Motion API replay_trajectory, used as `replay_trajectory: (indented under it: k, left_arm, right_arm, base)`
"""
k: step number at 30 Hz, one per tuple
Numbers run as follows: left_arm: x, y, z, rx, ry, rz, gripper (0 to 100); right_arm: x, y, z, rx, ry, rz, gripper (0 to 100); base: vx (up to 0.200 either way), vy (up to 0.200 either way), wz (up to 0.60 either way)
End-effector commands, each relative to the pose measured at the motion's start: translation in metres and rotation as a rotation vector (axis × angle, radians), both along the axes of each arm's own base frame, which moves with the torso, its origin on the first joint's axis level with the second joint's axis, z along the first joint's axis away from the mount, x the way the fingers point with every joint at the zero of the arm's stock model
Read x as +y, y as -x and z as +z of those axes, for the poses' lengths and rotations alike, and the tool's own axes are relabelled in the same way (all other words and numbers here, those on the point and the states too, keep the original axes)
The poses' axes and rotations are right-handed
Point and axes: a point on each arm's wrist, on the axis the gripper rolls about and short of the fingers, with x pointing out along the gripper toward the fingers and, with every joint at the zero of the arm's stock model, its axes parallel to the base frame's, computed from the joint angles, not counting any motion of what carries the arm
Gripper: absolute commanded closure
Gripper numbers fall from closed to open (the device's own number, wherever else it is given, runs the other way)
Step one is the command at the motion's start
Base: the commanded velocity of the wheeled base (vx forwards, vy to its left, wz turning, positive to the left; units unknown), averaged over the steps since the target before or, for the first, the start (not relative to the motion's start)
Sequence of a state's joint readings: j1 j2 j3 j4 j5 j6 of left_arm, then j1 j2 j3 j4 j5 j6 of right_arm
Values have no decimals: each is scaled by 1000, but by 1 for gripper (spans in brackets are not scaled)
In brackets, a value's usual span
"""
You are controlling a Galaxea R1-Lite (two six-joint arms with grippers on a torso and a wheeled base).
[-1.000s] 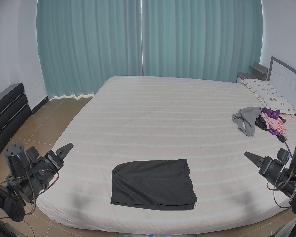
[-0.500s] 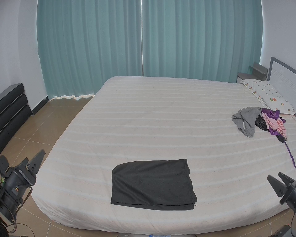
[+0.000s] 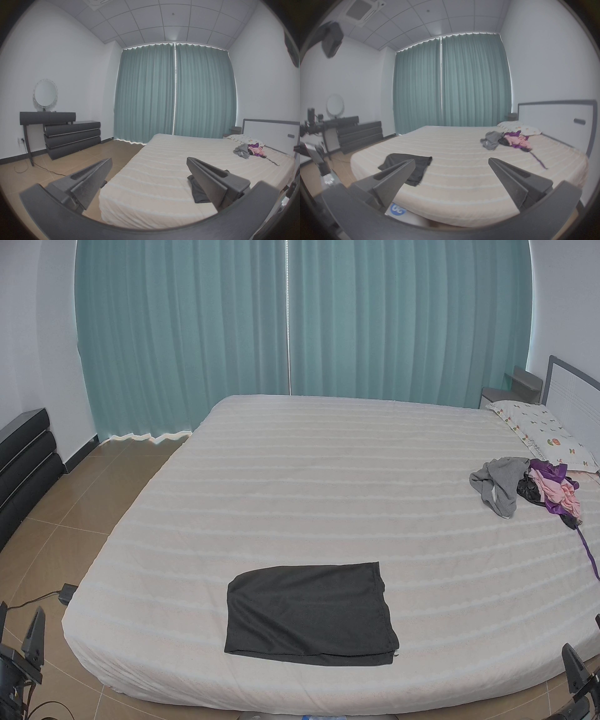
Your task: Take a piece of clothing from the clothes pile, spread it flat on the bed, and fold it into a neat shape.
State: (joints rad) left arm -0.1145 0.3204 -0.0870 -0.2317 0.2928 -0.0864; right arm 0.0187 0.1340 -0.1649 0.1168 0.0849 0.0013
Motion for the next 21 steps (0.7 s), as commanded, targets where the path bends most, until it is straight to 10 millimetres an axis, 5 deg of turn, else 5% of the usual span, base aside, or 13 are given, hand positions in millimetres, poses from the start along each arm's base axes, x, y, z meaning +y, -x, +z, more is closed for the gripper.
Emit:
replay_trajectory:
  k: [1,4,11,21]
  left_arm:
    - [2,27,-12,-125,-23,65,0]
    - [1,30,-16,-136,-39,90,0]
    - [-2,30,-32,-177,-108,-7,0]
    - [-4,28,-45,-57,-69,-96,0]
  right_arm:
    - [-1,8,-20,-90,83,-72,0]
    - [-2,1,-29,-142,100,-128,0]
    - [-3,2,-18,-265,122,-162,0]
    - [-3,0,-28,-168,125,-171,0]
  base:
    - [0,0,0]
    - [0,0,0]
    - [0,0,0]
    - [0,0,0]
